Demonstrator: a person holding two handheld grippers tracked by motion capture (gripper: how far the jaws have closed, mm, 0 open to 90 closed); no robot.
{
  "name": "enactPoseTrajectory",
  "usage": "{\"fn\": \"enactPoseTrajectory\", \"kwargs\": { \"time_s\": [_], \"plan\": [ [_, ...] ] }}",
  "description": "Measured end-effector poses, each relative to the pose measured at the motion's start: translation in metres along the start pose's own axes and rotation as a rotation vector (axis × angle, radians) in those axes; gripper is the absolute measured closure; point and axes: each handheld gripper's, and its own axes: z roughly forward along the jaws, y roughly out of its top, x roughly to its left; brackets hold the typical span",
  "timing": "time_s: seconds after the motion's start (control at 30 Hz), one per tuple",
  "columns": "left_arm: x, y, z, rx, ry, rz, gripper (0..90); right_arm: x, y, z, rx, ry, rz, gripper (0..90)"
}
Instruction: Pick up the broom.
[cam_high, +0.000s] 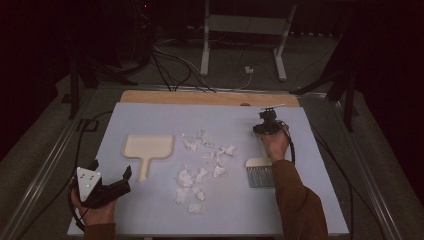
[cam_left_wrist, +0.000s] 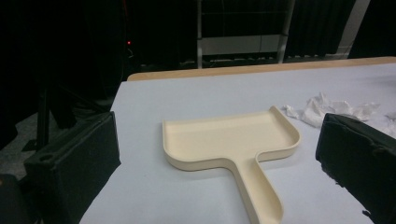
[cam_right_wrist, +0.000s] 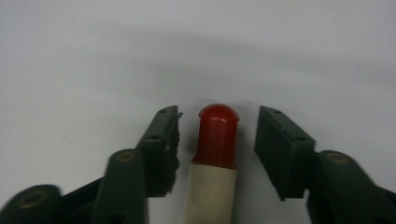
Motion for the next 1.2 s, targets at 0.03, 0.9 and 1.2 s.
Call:
{"fn": "enactPoseTrajectory", "kwargs": {
  "time_s": [0.03,0.9,1.2],
  "plan": [
    [0.000,0.000,0.000,0.000,0.000,0.001,0.5,0.001,0.000,0.000,0.008,0.001,0.007,54.5],
    [-0.052,0.025,0.000,-0.037,-0.083,0.069,0.5,0.012,-0.004,-0.067,-0.227,0.052,0.001,70.4],
    [-0.110,0.045,0.025,0.018,-0.238,0.084,0.5,0.023,-0.013,-0.118,-0.368,0.109,-0.071,70.6]
  ]
}}
